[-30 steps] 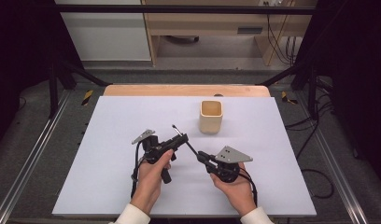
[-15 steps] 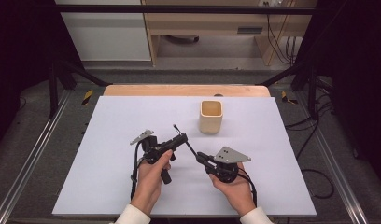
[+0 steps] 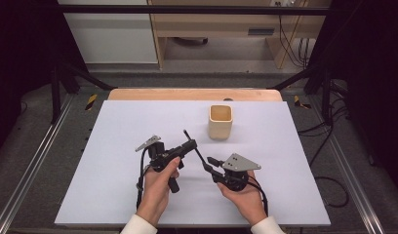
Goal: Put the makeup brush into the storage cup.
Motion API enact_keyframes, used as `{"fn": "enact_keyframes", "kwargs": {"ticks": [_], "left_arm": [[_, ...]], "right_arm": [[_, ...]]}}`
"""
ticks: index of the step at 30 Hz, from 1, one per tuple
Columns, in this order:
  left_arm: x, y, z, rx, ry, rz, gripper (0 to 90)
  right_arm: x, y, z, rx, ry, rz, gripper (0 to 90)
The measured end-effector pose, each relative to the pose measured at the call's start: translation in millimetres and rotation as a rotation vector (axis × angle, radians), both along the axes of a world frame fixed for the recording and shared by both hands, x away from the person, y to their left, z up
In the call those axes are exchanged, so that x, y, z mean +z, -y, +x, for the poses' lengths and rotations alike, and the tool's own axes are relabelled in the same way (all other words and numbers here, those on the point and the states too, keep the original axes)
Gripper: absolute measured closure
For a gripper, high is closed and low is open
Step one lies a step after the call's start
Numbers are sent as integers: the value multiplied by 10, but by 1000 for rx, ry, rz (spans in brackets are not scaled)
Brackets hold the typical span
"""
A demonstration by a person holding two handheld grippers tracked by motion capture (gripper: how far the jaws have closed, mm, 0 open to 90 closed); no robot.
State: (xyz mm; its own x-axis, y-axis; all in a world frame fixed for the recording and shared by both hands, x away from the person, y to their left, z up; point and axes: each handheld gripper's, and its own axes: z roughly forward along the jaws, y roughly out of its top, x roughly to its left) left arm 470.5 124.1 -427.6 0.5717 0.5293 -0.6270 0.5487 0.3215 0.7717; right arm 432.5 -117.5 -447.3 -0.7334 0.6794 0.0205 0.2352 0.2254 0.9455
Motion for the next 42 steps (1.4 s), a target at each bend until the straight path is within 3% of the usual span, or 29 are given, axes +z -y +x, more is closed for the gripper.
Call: {"fn": "enact_keyframes", "kwargs": {"ticks": [2,9,19,24,29,42], "left_arm": [[9,-17,-1,6,12,18,832],[31,-74,1,31,31,34,831],[58,-106,17,46,55,67,831],[67,-124,19,54,57,73,831],[99,-149,28,69,73,92,831],[231,-149,73,94,124,191,831]], "right_arm": [[4,6,-2,-15,6,-5,533],[-1,34,5,-28,-2,-40,305],[-28,99,30,-44,-23,-71,124],[-36,137,43,-45,-44,-70,81],[-39,191,37,-53,-37,-71,59],[-39,411,-9,-106,-29,-47,49]]}}
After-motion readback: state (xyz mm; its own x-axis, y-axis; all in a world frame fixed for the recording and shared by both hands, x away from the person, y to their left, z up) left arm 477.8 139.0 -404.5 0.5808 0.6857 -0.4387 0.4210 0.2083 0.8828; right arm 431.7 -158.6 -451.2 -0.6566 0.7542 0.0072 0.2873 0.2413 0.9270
